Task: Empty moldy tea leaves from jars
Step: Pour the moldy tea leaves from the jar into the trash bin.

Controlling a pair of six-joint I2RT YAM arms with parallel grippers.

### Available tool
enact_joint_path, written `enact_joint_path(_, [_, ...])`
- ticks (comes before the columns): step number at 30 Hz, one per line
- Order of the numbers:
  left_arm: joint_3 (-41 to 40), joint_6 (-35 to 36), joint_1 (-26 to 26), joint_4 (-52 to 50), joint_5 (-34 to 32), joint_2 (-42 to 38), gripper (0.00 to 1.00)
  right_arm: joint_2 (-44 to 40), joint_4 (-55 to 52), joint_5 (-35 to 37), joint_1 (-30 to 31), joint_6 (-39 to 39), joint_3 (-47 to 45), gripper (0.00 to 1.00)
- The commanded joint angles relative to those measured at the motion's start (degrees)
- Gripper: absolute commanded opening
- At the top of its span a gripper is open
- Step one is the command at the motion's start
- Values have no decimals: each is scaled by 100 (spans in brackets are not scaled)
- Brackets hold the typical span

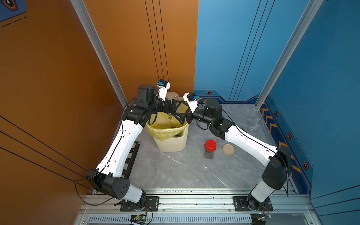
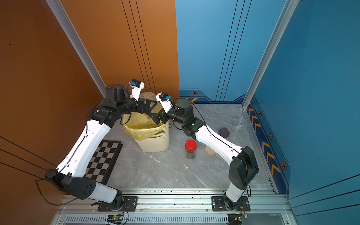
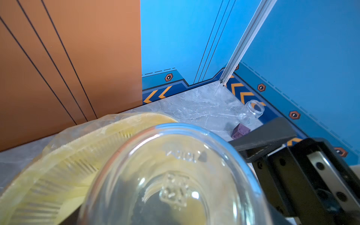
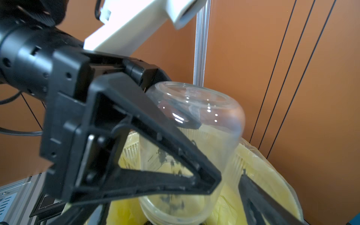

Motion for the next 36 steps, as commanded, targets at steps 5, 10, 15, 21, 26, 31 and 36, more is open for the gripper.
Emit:
enact_joint_path(5, [355,1136,-304,-669,-1388,200,49,-668,187,123,-245,86,-646,100])
enact_joint_path(10, [569,1798,-694,-711,-2362,382,49,-890,314,149,-310,241,-923,100])
enact_joint_path(15, [744,2150,-1047,-530,-2977,455,47,-1057,305,171,-345,294,-1086,100])
enact_joint_path(21, [-762,1732,-732,1036,-2477,-507,47,-1261,237,206,-386,308,-1223,100])
enact_joint_path(26, [-1657,1504,-411,2076,-1813,-1049,47,-1359,226,204,-395,358,-1271,100])
enact_joint_path(31, [-2436,1395,-310,3333,-1290,-1454,49,-1473,163,254,-383,353,-1329,100])
enact_joint_path(36, [-2765,-212,602,4061,-135,-1317,50,-1512,75,262,-394,315,-1331,100])
